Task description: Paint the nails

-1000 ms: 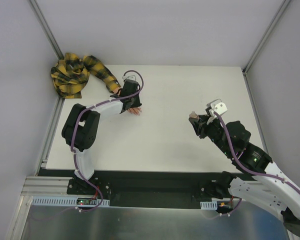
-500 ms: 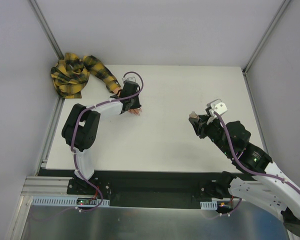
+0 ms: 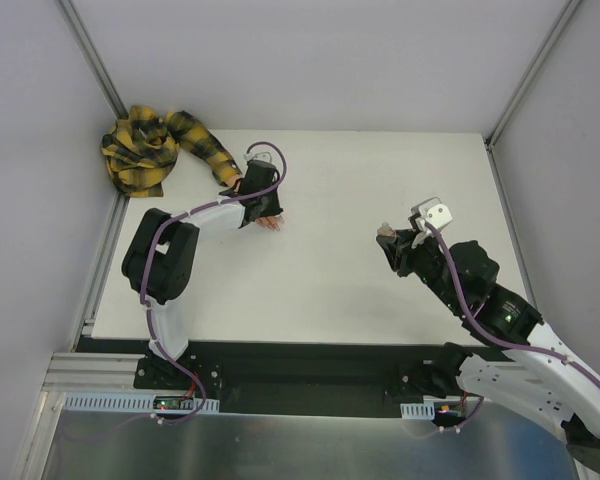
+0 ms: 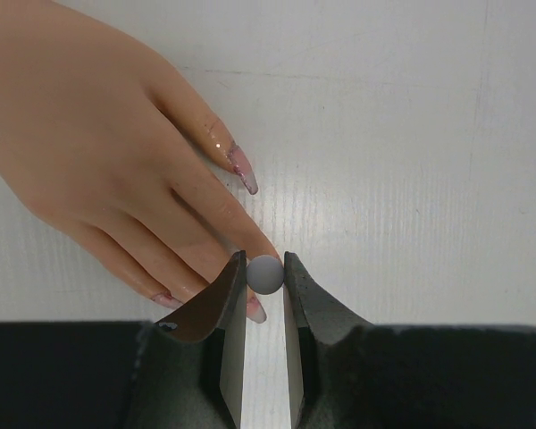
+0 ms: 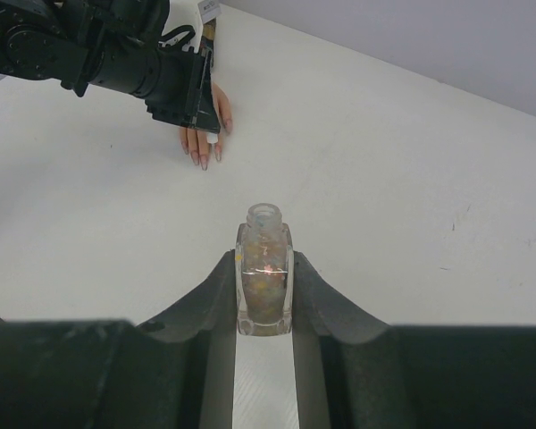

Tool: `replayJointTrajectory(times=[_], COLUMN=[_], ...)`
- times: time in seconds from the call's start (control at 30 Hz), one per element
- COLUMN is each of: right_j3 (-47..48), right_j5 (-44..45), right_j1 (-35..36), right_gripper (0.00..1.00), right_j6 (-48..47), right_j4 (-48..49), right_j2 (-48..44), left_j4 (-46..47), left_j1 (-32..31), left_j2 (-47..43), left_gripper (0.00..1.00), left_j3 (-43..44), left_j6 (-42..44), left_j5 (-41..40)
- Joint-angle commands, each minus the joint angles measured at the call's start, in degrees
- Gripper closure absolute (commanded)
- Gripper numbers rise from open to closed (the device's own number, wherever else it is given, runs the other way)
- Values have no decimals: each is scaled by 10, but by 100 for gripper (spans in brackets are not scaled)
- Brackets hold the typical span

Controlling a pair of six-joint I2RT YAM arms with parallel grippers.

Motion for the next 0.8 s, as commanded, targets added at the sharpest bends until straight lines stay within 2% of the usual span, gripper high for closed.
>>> replayJointTrajectory(times=[0.0, 0.77], right_j3=[-1, -2], right_j5=[-6, -8], right_j1=[-4, -5], right_gripper=[100, 100], right_j6=[8, 9], right_j4=[37, 36], right_j2=[0, -4], left_j4=[28, 19], left_j1=[-4, -4], left_j2=[-38, -16], left_gripper=[100, 100], left_j3=[10, 21], left_j6=[13, 7], left_j5=[1, -5])
